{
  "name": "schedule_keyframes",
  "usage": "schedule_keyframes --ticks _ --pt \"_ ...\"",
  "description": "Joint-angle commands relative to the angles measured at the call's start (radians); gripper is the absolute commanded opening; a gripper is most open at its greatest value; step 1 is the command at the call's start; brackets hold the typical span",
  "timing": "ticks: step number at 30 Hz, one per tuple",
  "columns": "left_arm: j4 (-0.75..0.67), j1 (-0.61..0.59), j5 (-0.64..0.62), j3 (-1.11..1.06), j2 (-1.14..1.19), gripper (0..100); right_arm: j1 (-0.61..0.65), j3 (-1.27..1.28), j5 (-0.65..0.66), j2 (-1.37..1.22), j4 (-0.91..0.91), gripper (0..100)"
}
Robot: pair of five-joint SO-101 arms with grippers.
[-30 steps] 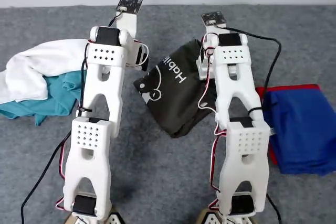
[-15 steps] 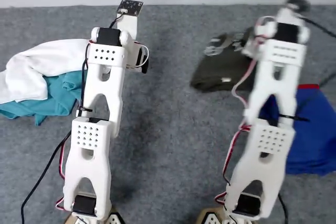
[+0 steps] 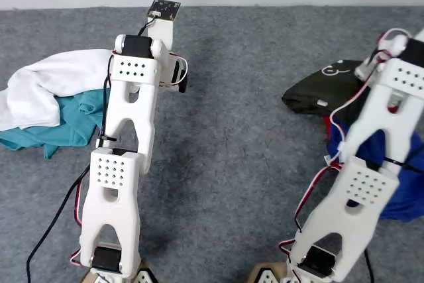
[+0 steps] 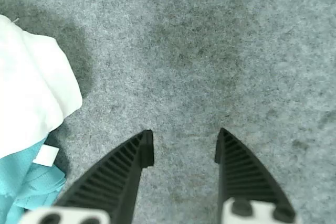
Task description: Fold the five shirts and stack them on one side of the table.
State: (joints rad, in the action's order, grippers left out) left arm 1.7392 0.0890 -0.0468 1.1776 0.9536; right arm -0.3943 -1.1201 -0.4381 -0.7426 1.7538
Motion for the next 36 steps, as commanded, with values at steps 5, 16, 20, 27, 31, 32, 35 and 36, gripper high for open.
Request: schedule_keyframes --ticks 5,16,20,27,31,32,35,36 --pt "0.018 0.021 0.0 0.004 -0.072 20 -0.107 0.219 -0.021 0.274 0.041 0.8" --pt "0.018 0.089 0.0 0.002 -0.072 20 -0.282 0.499 -0.012 0.401 0.012 0.8" --pt "0.018 0.087 0.0 0.002 -0.072 20 -0.305 0.582 0.051 0.4 0.012 0.8" --pt "0.018 0.091 0.0 0.002 -0.072 20 -0.346 0.647 0.057 0.409 0.031 0.8" --pt "0.018 0.094 0.0 0.002 -0.072 20 -0.378 0.649 0.066 0.409 0.039 0.8" --pt "0.018 0.094 0.0 0.002 -0.072 20 -0.384 0.649 0.08 0.409 0.041 0.8" --pt "0.018 0.094 0.0 0.002 -0.072 20 -0.397 0.663 0.1 0.409 0.041 0.8" --pt "0.018 0.094 0.0 0.002 -0.072 20 -0.401 0.677 0.101 0.409 0.041 0.8"
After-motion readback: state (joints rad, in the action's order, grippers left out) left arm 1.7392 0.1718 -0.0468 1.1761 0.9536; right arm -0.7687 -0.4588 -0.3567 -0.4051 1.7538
